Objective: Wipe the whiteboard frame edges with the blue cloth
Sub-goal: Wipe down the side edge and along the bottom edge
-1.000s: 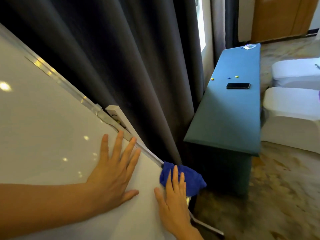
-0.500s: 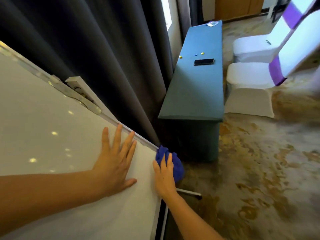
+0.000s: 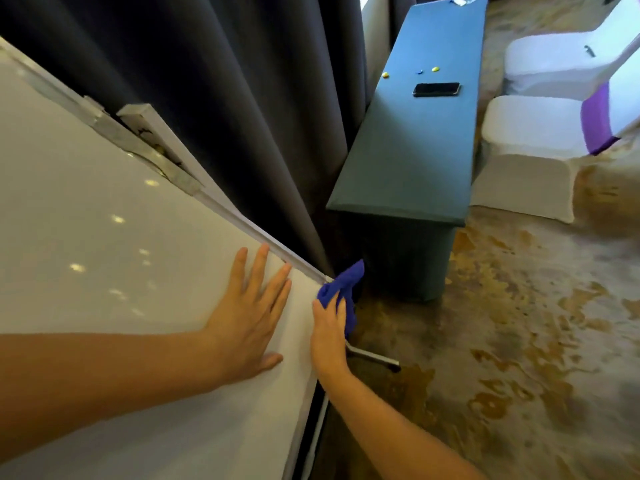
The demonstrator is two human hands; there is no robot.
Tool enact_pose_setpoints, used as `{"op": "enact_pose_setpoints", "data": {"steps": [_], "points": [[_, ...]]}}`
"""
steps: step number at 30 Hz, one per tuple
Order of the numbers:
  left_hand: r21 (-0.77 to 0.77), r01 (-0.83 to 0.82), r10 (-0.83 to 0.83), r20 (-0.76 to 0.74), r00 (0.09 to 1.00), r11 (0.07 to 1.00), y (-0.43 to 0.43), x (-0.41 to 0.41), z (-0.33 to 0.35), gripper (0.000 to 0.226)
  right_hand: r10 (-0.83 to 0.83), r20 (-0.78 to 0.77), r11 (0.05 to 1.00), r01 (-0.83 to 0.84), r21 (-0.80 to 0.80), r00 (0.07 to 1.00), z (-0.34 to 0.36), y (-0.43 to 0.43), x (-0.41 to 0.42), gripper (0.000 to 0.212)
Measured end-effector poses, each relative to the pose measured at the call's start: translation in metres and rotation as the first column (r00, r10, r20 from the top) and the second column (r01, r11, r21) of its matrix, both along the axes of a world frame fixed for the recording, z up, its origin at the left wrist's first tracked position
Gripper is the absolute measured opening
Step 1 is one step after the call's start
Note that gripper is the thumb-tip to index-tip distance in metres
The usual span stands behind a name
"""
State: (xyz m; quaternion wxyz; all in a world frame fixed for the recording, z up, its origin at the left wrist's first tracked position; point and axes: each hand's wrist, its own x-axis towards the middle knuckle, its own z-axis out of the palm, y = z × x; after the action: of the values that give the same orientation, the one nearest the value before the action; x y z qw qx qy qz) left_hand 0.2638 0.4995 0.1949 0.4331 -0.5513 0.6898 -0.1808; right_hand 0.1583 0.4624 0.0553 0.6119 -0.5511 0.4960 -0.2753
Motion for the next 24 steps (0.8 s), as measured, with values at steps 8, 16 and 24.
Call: {"op": "enact_pose_setpoints", "data": {"steps": [8,16,24], "points": [[-0.014,-0.054,0.054,-0.002,0.999,0.998,0.013,-0.002,-0.004,0.100,0.114,0.082,0.954,-0.132,0.269,0.990,-0.011,0.104,-0.012,0.072],[-0.080,-0.019,0.019,0.000,1.000,0.997,0.054,-0.006,0.007,0.085,0.117,0.045,0.990,-0.120,0.072,0.992,-0.013,0.063,-0.020,0.056],[-0.185,-0.086,0.087,-0.006,0.996,0.979,0.251,-0.018,-0.002,0.081,0.219,0.132,0.926,-0.249,0.283,0.967,-0.014,0.342,-0.043,0.080]]}}
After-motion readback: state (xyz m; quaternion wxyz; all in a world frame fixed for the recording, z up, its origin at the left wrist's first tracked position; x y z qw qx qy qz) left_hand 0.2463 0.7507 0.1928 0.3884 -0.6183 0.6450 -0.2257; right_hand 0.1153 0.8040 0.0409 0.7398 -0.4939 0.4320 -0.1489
